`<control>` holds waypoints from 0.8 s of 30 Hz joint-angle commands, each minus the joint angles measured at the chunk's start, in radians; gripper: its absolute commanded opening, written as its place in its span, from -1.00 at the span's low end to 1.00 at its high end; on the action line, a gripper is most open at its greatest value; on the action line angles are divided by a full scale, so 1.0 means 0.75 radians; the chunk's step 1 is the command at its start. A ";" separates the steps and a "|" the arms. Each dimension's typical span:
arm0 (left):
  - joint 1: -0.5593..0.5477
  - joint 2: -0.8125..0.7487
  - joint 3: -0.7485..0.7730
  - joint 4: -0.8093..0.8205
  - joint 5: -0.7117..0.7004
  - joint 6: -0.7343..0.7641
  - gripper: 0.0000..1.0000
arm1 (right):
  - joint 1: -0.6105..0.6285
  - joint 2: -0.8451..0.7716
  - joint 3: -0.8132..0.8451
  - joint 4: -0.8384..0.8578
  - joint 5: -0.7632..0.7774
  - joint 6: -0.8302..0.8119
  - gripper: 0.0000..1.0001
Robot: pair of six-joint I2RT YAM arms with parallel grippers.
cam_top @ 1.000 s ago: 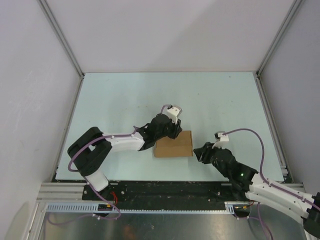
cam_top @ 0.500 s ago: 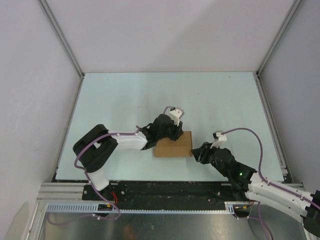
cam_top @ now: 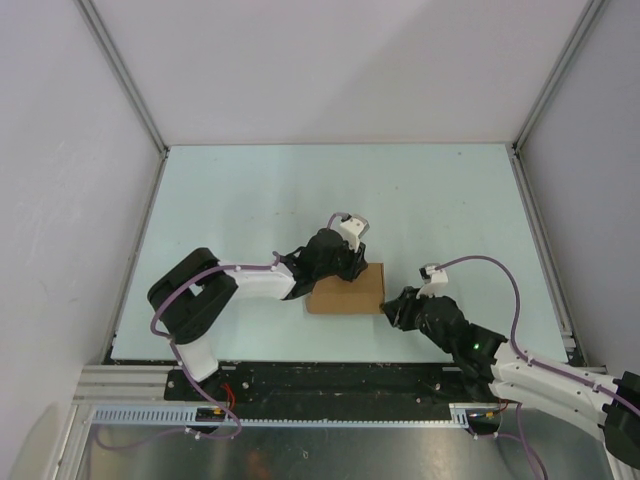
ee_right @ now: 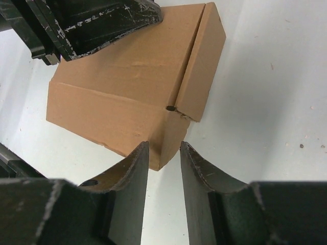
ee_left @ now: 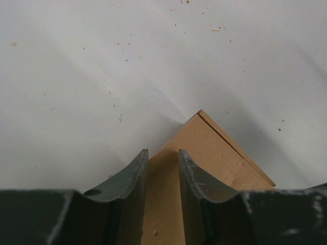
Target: Fold the paper box
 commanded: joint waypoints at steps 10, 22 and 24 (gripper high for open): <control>0.009 0.024 0.055 0.033 0.045 0.024 -0.32 | -0.007 0.022 -0.018 0.068 -0.010 0.005 -0.41; 0.007 0.028 0.057 0.033 0.046 0.022 -0.33 | -0.015 0.077 -0.024 0.091 -0.010 0.009 -0.46; 0.007 0.026 0.057 0.033 0.046 0.022 -0.34 | -0.017 0.081 -0.026 0.095 -0.010 0.009 -0.47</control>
